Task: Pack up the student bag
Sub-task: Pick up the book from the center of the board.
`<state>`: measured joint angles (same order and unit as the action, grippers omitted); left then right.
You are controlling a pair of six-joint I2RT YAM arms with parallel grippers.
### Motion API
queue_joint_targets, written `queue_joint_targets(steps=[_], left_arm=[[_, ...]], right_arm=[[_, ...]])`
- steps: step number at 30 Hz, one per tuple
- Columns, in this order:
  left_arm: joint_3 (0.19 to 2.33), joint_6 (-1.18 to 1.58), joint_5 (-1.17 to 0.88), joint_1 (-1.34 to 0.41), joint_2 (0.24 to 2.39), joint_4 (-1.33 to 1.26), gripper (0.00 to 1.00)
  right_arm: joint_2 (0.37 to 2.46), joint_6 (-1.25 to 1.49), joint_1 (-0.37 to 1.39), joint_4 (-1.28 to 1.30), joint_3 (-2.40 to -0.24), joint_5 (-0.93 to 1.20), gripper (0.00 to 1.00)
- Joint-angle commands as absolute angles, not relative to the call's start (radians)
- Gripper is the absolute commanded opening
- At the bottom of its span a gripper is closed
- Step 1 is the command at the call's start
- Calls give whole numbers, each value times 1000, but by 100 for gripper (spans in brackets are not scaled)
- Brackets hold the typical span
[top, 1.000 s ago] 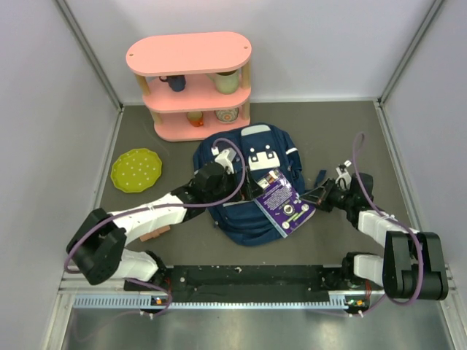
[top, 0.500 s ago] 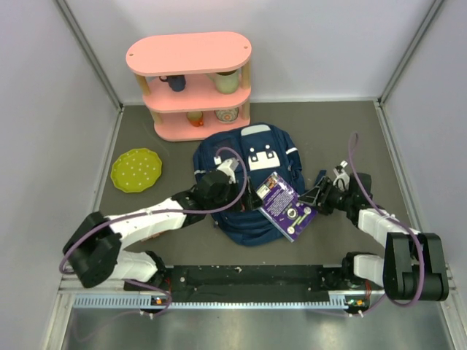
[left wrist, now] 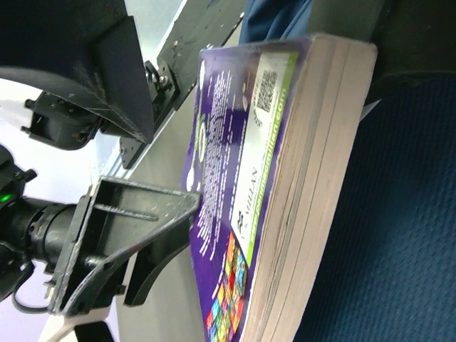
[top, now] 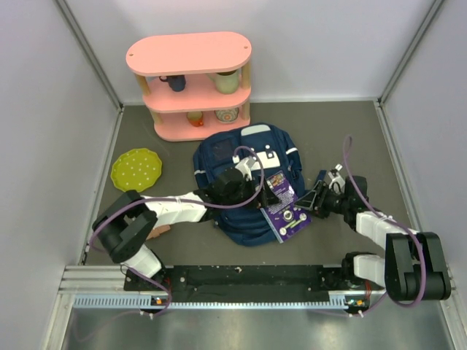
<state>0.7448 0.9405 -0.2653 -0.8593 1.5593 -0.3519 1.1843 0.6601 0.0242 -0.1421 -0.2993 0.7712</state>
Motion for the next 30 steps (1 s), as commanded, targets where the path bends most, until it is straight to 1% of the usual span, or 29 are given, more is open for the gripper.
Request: queue_joint_targets(steps=[1, 2, 3, 4, 5, 7, 9, 11, 12, 13, 14, 15, 16, 17, 18, 20, 22, 25, 26, 27, 30], left_arm=[[824, 937, -293, -862, 1603, -525, 69], [831, 937, -291, -862, 1614, -529, 61], [837, 937, -290, -862, 1617, -534, 49], [839, 937, -285, -862, 1620, -534, 40], [841, 936, -281, -862, 1624, -534, 19], [848, 928, -265, -862, 1623, -522, 1], [859, 904, -244, -858, 1611, -496, 0], [862, 878, -226, -845, 1579, -471, 0], [862, 868, -215, -838, 1560, -447, 0], [861, 845, -187, -828, 1513, -437, 0], [859, 833, -173, -809, 1484, -425, 0], [864, 819, -157, -798, 1455, -405, 0], [865, 796, -132, -786, 1398, -378, 0], [867, 786, -123, -766, 1370, -376, 0], [865, 776, -111, -756, 1344, -376, 0], [865, 759, -88, -729, 1273, -370, 0], [873, 755, -84, -704, 1223, -364, 0], [874, 767, -83, -693, 1186, -379, 0], [870, 773, -93, -693, 1181, -408, 0], [867, 785, -103, -693, 1177, -426, 0], [842, 850, -145, -692, 1178, -532, 0]], right_arm=[[1166, 666, 48, -187, -279, 787, 49], [1164, 666, 48, -186, -279, 787, 49], [1164, 666, 48, -187, -281, 787, 49], [1164, 666, 48, -187, -281, 787, 49], [1166, 666, 48, -187, -285, 788, 49], [1166, 670, 48, -192, -291, 801, 49], [1160, 660, 48, -155, -316, 805, 50], [1135, 641, 46, -91, -357, 784, 55], [1088, 623, 46, -37, -376, 723, 58], [1048, 618, 46, 48, -400, 689, 67], [1008, 615, 46, 79, -406, 661, 73], [917, 629, 43, 103, -411, 617, 79], [870, 641, 41, 132, -414, 603, 95], [827, 659, 40, 135, -416, 595, 99], [740, 695, 38, 141, -417, 595, 99], [668, 741, 40, 144, -419, 603, 99], [594, 822, 40, 117, -407, 655, 99], [531, 978, 46, -21, -349, 727, 99], [520, 1021, 48, -122, -332, 750, 99], [512, 1099, 55, -164, -318, 753, 99], [511, 1173, 87, -270, -291, 727, 99]])
